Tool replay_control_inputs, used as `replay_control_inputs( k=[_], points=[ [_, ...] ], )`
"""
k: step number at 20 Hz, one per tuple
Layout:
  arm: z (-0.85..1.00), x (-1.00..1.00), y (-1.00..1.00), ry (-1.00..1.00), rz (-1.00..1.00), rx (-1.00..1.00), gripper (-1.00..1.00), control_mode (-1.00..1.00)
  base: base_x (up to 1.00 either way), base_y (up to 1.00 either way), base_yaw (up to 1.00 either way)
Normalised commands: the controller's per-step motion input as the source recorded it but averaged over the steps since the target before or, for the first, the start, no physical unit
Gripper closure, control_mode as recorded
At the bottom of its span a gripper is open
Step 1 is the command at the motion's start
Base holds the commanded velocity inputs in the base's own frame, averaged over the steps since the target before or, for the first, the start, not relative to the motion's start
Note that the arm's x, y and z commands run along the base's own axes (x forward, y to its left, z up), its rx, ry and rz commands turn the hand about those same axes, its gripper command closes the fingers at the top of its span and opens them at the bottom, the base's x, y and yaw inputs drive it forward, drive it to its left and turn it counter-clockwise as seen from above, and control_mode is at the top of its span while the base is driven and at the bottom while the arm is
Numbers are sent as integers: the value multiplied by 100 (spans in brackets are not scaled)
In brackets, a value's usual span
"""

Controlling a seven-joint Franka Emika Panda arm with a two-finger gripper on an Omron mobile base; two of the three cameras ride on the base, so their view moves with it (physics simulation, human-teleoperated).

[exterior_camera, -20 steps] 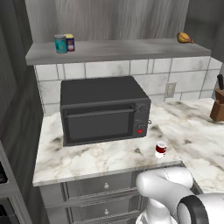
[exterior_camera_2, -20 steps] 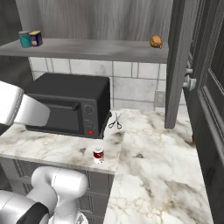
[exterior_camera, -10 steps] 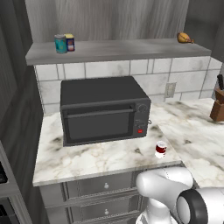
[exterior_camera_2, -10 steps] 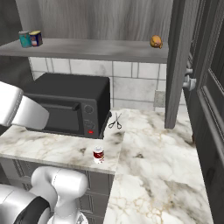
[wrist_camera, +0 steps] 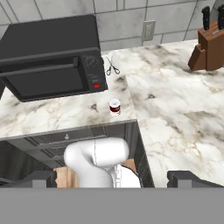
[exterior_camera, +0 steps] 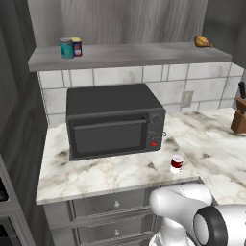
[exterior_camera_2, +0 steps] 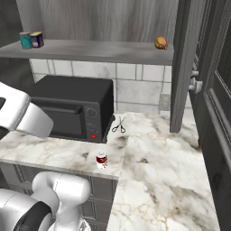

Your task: Pick the cans from the counter and place them in their designated side in the cabinet.

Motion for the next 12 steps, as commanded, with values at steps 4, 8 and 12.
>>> replay_control_inputs(
  k=[4,8,12],
  points=[
    [-22,0,0,1,0,0,-100,-100,0,0,0],
    [-5,0,0,0,0,0,-100,-100,0,0,0],
    [0,7,0,-1,0,0,-100,-100,0,0,0]
  ],
)
